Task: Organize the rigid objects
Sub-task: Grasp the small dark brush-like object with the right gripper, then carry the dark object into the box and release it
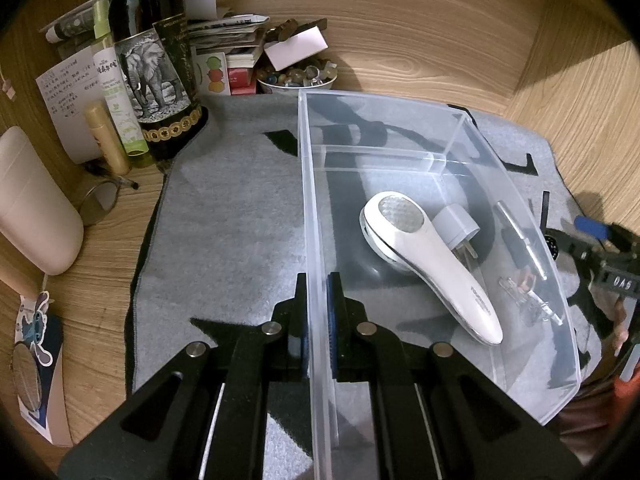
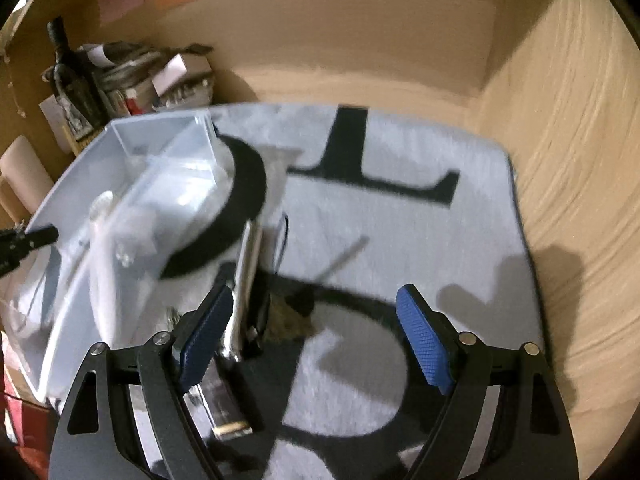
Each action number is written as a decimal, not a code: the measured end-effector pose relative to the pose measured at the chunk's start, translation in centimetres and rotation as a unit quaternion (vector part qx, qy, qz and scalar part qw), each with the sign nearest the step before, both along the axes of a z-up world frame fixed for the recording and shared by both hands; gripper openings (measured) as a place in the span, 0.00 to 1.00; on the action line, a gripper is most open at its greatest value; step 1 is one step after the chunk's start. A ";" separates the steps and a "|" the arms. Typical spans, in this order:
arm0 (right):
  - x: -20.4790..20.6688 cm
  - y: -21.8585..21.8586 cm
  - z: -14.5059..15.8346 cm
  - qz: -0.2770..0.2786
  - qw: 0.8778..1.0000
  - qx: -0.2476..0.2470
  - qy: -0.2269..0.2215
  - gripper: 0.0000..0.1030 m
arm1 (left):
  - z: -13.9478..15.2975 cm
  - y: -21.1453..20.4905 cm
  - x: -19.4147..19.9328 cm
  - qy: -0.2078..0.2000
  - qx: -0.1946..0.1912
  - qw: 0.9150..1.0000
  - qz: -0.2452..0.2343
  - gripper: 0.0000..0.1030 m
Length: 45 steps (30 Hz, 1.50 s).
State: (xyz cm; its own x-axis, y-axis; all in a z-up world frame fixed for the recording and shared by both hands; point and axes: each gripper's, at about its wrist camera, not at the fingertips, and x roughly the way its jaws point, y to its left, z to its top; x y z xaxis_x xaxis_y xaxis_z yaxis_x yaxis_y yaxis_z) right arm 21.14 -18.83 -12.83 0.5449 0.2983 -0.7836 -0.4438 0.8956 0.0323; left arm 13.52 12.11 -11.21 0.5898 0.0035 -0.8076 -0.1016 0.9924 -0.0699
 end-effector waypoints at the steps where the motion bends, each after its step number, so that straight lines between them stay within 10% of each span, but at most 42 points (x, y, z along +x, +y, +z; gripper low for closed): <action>1: 0.0 -0.1 -0.4 0.001 1.000 0.003 0.005 0.77 | 0.0 0.0 0.0 0.000 0.001 1.000 0.000 0.06; 10: -0.4 0.7 -2.1 0.030 0.999 0.013 0.039 0.32 | 0.0 0.0 0.0 0.000 0.000 1.000 0.000 0.06; 45: -3.1 6.4 8.7 0.096 0.987 0.042 -0.122 0.31 | 0.1 -0.1 0.1 -0.001 0.001 1.000 0.001 0.06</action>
